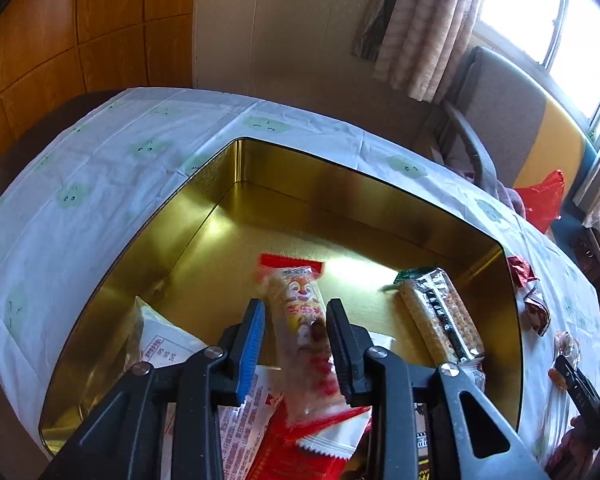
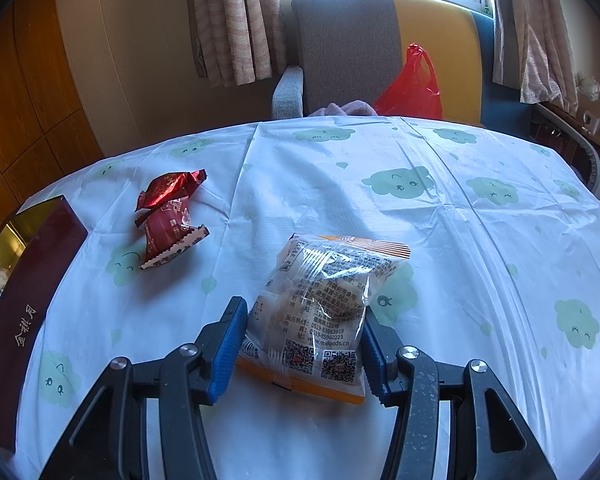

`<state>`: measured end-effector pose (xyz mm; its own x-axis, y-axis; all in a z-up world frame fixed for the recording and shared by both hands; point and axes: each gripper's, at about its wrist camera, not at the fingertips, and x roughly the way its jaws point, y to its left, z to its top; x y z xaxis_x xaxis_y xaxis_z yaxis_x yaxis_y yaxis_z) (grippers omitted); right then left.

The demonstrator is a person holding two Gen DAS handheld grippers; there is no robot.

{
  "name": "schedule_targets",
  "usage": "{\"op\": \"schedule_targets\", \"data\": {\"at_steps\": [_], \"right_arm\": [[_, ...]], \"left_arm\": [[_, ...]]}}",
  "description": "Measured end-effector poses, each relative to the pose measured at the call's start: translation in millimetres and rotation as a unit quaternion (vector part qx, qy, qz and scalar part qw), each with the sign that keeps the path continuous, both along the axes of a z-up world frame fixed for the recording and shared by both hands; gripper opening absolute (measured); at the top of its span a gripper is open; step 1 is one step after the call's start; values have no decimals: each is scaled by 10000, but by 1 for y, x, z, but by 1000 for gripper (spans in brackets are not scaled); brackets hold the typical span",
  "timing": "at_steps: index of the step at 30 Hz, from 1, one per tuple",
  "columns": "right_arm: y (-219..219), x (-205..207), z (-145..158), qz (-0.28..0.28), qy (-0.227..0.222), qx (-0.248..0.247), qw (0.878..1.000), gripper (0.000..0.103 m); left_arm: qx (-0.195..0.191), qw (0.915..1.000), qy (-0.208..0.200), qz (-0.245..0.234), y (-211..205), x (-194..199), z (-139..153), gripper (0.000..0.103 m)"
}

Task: Organize snacks
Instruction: 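Carry the chipmunk bar into the gold tin with the left gripper while the right gripper holds the clear bag, then open the left gripper to release the chipmunk bar into the tin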

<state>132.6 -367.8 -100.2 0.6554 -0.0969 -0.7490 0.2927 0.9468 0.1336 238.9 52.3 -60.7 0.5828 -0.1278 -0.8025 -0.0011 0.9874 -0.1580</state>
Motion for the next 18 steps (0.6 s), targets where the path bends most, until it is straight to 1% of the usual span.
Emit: {"op": "schedule_targets", "data": {"at_steps": [3, 6, 9, 11, 15, 17, 18], "right_arm": [[0, 0, 0, 1, 7, -12, 10000, 55], [1, 0, 0, -1, 6, -15, 10000, 55], [1, 0, 0, -1, 7, -40, 10000, 54], [2, 1, 1, 10, 2, -62, 10000, 54], [-1, -3, 5, -7, -94, 4, 10000, 47], [-2, -5, 7, -10, -122, 28, 9999, 46], [-2, -5, 8, -8, -128, 23, 9999, 45]], "left_arm": [[57, 9999, -71, -91, -2, -9, 1, 34], [221, 9995, -80, -197, -9, -15, 1, 34], [591, 9977, -38, -332, -19, -15, -4, 34], [769, 9964, -13, -355, -22, -10, -8, 34], [743, 9970, 60, -189, -17, -2, -11, 33], [633, 9979, 47, -94, -13, -4, -10, 33], [512, 9987, 25, -55, -10, -7, -9, 33]]}}
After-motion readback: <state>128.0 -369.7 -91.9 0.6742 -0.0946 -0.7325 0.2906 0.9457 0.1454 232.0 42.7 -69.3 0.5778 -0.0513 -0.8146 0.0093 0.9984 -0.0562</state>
